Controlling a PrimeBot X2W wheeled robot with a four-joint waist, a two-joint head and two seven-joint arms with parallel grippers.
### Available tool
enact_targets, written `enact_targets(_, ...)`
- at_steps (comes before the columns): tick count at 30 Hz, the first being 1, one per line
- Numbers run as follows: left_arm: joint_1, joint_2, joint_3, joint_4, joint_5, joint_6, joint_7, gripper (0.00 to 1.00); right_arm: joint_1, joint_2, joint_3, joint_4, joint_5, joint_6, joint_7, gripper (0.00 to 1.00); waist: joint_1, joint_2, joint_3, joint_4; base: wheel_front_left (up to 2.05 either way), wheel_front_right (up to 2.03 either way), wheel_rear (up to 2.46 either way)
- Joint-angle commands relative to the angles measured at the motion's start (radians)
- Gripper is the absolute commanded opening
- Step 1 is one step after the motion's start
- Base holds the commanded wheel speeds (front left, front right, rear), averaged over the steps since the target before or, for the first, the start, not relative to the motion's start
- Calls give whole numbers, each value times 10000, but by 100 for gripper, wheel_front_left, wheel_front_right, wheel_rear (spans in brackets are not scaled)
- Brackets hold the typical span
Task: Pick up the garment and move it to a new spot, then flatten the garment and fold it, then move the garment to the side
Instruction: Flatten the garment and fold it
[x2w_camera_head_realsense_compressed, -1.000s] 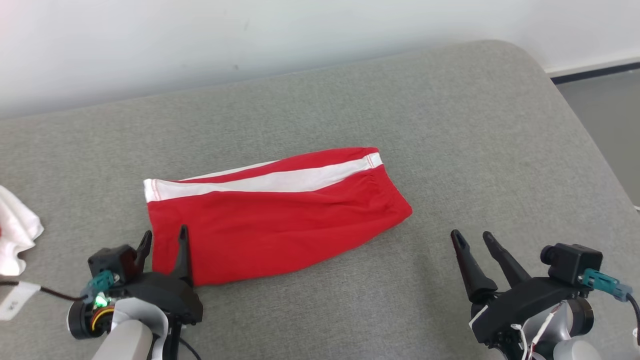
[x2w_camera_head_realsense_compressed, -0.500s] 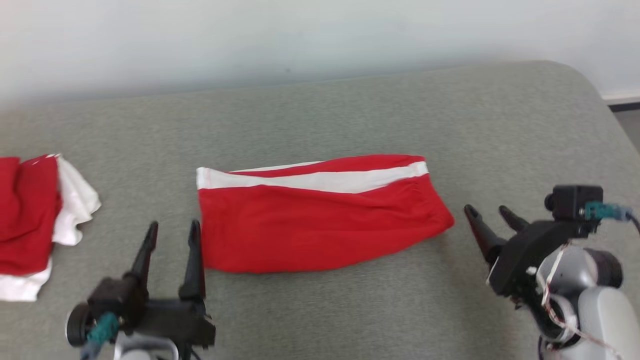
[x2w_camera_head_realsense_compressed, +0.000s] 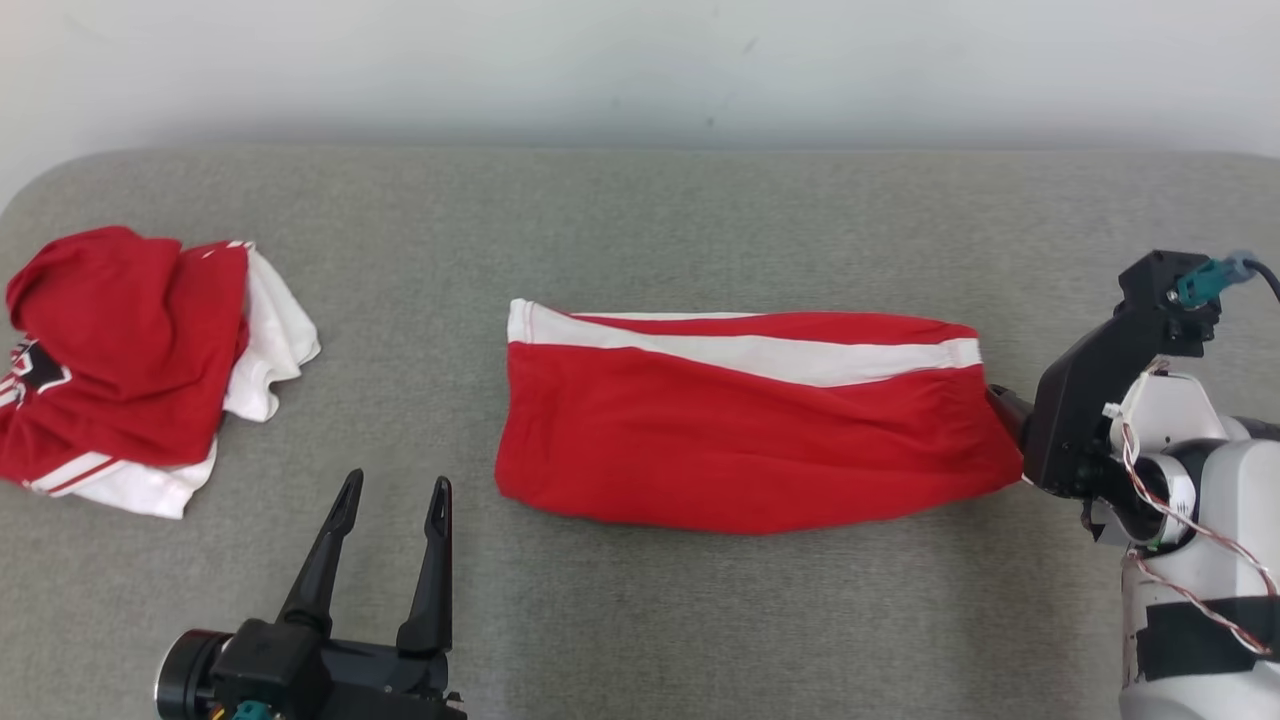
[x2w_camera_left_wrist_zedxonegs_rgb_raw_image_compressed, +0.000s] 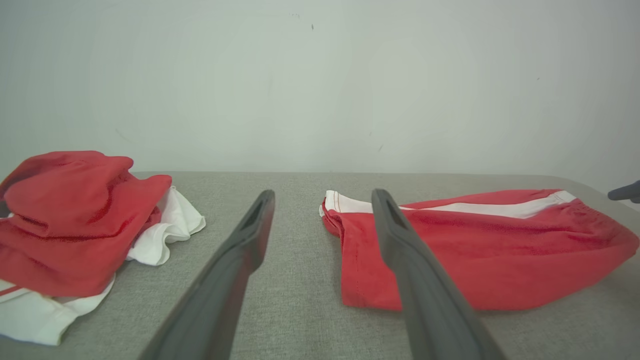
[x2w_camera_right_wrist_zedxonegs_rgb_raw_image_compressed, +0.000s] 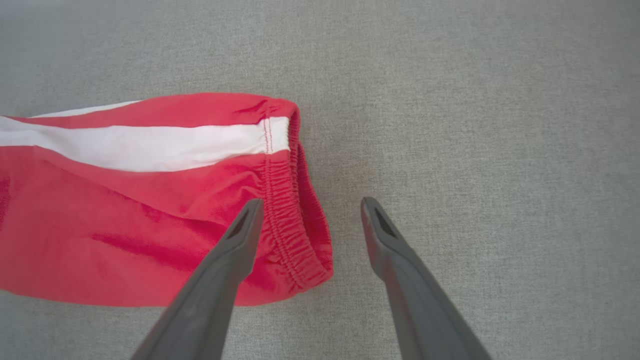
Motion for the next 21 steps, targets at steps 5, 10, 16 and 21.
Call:
enact_targets(5,80,8,112,-159,235,-95,-30,100,-394,-6,-149,263,-651,-21,609,100,0,0,390,477,0,0,0)
enact_targets(10,-43,-122,243,-215,297,-201,-31,100,-558,-8,-405,362,-1302,-21,923,100,0,0,734,694,0,0,0)
enact_targets(16,-173,-273,349,-156,317,-302,-31,100,-648,-6,-623,626,-1075,-21,1198,100,0,0,1054,853,0,0,0)
enact_targets(21,-302,-394,352,-136,430,-365,-31,100,-915,-2,-842,1062,-924,-21,1269,100,0,0,1280,1062,0,0,0)
